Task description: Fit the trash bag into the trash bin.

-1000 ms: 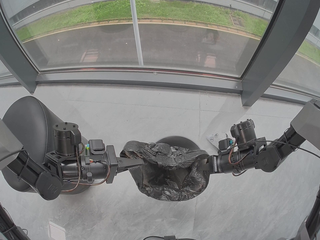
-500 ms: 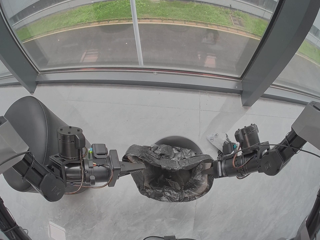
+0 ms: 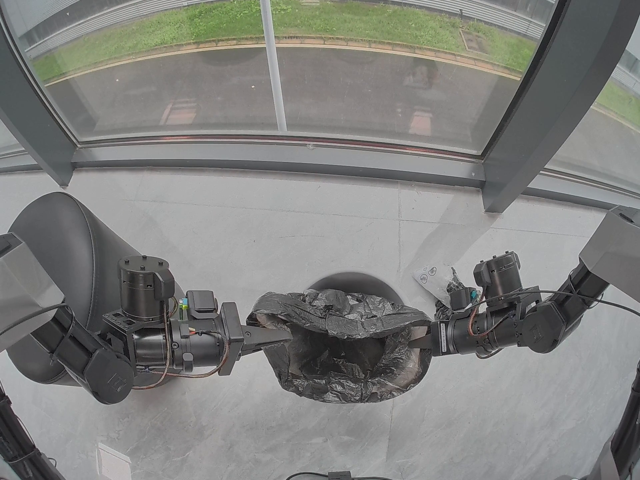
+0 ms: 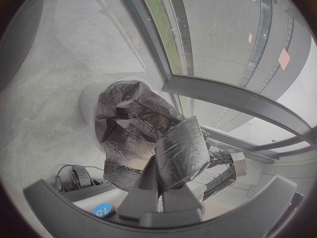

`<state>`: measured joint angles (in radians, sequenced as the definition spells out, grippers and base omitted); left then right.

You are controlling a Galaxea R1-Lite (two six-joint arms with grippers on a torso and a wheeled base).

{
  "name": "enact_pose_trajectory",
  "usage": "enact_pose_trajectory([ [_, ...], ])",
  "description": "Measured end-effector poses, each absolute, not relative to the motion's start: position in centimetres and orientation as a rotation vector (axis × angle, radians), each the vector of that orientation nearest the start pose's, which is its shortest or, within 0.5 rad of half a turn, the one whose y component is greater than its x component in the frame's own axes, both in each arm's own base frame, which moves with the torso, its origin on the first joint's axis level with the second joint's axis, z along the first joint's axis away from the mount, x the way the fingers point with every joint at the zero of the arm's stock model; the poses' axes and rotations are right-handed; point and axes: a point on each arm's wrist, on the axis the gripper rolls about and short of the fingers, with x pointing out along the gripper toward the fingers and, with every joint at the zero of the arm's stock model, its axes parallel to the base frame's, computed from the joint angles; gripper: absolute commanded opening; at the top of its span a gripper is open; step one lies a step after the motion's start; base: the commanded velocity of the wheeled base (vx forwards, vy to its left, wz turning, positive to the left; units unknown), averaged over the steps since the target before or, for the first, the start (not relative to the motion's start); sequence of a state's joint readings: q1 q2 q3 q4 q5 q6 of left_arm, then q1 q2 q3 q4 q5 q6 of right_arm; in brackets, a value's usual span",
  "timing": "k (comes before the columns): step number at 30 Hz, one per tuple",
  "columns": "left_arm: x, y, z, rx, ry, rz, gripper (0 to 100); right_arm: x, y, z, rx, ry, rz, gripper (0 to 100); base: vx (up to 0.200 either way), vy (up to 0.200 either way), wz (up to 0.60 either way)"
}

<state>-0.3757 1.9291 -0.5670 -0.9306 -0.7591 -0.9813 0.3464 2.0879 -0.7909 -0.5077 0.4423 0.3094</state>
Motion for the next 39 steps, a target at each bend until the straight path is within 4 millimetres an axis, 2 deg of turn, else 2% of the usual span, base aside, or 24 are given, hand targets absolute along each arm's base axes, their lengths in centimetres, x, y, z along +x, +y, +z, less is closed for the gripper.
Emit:
enact_pose_trajectory([
  [16,27.7,-13.5,7.9,-0.929,0.984,-0.815,0,31.7,12.0,4.1,0.312,0.914,0.605,0,0.0,0.0,0.0],
  [25,28.6,-14.5,7.4,-0.901,0.918,-0.699,0,31.9,11.6,4.1,0.319,0.91,0.593,0,0.0,0.0,0.0],
  [34,28.8,-14.9,6.3,-0.644,0.776,-0.52,0,31.9,11.5,4.1,0.321,0.907,0.592,0,0.0,0.0,0.0],
  [39,28.5,-15.9,5.7,-0.488,0.722,-0.443,0,31.9,11.5,4.1,0.321,0.907,0.592,0,0.0,0.0,0.0],
])
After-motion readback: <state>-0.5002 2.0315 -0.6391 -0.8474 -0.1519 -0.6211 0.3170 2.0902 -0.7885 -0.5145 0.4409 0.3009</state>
